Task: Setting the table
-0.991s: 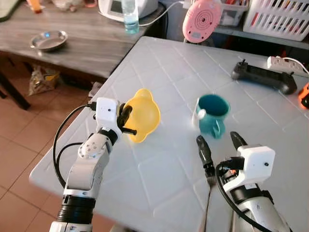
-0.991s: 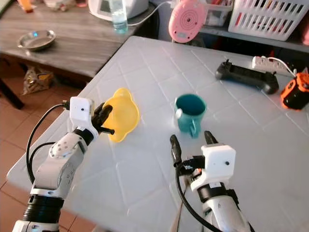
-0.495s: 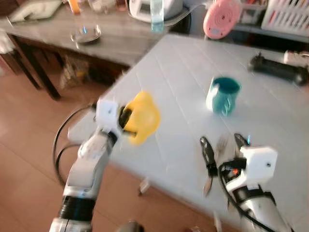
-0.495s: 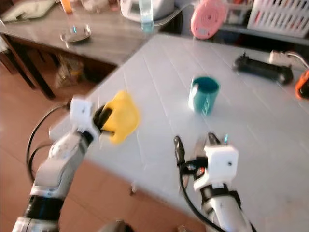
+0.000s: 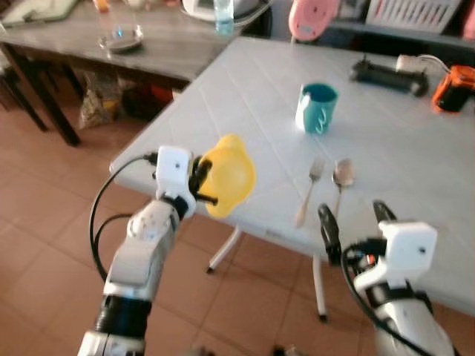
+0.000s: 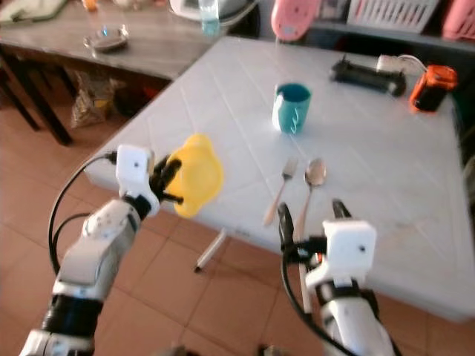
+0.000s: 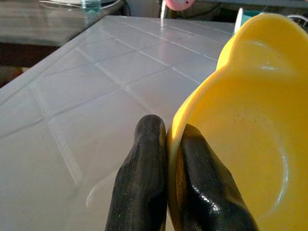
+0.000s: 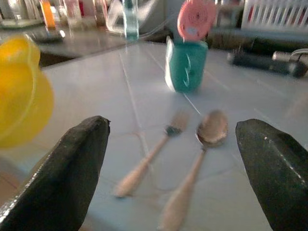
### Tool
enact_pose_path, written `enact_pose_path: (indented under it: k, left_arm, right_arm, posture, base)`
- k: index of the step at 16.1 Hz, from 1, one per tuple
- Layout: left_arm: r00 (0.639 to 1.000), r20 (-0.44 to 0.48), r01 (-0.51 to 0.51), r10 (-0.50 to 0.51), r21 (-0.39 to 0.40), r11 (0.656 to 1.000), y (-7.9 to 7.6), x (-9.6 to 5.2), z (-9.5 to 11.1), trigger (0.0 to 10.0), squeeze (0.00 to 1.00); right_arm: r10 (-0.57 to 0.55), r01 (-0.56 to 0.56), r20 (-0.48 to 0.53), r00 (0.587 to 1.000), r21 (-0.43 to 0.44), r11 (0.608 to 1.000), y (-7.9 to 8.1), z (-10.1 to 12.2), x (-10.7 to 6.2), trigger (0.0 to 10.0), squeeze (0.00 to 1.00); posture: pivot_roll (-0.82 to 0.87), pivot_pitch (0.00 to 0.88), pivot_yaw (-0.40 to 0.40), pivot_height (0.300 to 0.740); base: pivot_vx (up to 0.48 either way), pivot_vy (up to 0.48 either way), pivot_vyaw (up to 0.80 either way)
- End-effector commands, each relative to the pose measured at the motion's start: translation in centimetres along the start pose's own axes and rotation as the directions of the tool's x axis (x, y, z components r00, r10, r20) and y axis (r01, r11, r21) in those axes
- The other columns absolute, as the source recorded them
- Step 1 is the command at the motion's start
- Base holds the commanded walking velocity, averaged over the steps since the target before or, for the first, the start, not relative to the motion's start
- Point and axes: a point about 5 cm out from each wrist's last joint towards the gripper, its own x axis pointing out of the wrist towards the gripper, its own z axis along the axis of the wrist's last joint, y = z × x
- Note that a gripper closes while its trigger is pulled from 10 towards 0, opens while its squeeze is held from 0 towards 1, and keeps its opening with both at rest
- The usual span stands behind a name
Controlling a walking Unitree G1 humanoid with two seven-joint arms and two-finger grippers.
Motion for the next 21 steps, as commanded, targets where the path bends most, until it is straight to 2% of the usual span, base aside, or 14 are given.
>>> enact_pose_path:
  k: [1,4,7,9,14,21]
  left_arm:
    - [0.999,0.027,-0.037,0.037,0.008,0.999,0.9,-0.1,0.4,10.0,0.00]
    - [0.998,0.018,-0.053,0.053,-0.014,0.999,1.3,0.4,0.2,10.0,0.00]
    - [0.998,0.024,-0.051,0.052,-0.028,0.998,1.2,0.7,0.2,10.0,0.00]
    - [0.998,0.029,-0.050,0.051,-0.035,0.998,1.0,0.9,0.2,10.0,0.00]
    - [0.999,0.031,-0.036,0.037,-0.043,0.998,0.5,1.2,0.0,10.0,0.00]
    - [1.000,0.023,-0.017,0.018,-0.027,0.999,0.9,1.0,-0.2,10.0,0.00]
  right_arm:
    - [-0.014,0.014,0.021,1.000,-0.016,1.000,-0.2,0.4,0.1,10.0,0.00]
    - [-0.039,0.040,0.029,0.999,-0.032,0.999,-0.7,0.5,0.3,10.0,0.00]
    - [-0.039,0.040,0.038,0.999,-0.030,0.999,-0.6,0.5,0.5,10.0,0.00]
    - [-0.032,0.033,0.043,0.999,-0.028,0.999,-0.5,0.6,0.7,10.0,0.00]
    - [-0.038,0.040,0.048,0.998,-0.030,0.999,-0.3,0.6,0.6,10.0,0.00]
    - [-0.047,0.050,0.072,0.996,-0.035,0.998,-0.2,1.1,0.6,10.0,0.00]
  posture:
    - [0.08,0.112,0.029,0.740]
    - [0.08,0.102,0.024,0.740]
    - [0.08,0.093,0.023,0.740]
    - [0.08,0.094,0.025,0.740]
    - [0.07,0.102,0.028,0.740]
    - [0.07,0.114,0.034,0.740]
  base:
    - [0.000,0.000,0.00]
    - [0.000,0.000,-0.53]
    - [0.000,0.000,-0.77]
    - [0.000,0.000,-0.21]
    - [0.000,0.331,0.00]
    - [0.000,0.413,0.00]
